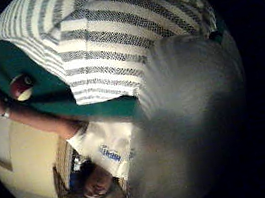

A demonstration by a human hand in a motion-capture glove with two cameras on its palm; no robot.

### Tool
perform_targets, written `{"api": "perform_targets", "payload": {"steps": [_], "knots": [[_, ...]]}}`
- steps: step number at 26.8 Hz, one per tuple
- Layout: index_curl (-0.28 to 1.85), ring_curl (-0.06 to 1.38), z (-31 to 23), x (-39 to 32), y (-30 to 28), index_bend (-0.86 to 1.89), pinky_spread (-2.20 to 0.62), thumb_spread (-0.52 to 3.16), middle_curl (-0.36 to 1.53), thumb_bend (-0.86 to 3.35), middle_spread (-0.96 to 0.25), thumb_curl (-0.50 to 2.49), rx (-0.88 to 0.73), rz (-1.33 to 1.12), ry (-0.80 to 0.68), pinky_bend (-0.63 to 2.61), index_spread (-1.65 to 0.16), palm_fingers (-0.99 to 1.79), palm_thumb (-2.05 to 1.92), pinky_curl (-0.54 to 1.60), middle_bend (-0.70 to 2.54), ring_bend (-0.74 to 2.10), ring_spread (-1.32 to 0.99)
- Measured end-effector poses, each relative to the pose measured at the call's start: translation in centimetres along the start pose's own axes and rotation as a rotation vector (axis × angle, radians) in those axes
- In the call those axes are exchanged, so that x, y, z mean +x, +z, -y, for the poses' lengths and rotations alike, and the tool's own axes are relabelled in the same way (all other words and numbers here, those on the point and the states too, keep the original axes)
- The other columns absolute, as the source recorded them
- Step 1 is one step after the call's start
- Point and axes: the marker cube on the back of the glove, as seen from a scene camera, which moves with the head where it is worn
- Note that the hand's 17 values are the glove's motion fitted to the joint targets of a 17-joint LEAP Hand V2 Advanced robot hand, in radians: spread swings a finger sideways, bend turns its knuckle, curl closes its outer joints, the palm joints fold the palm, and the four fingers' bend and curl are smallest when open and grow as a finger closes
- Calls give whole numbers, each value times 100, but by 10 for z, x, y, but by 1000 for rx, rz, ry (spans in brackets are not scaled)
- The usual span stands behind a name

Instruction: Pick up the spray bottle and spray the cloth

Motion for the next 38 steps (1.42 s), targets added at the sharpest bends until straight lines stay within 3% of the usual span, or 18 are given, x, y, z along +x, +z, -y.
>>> {"api": "perform_targets", "payload": {"steps": [7,15,26,38], "knots": [[47,41,-1,2,5,19,4,95,46,-3,-19,45,1,-1,0,13,-31,114,72,18,44,44,-18],[47,41,-52,-7,-46,19,4,95,46,-3,-19,45,172,79,-98,13,-31,114,72,18,44,44,-18],[47,41,-120,-51,-108,19,4,95,46,-3,-19,45,542,429,-557,13,-31,114,72,18,44,44,-18],[47,41,-97,-116,-151,19,4,95,46,-3,-19,45,910,826,-996,13,-31,114,72,18,44,44,-18]]}}
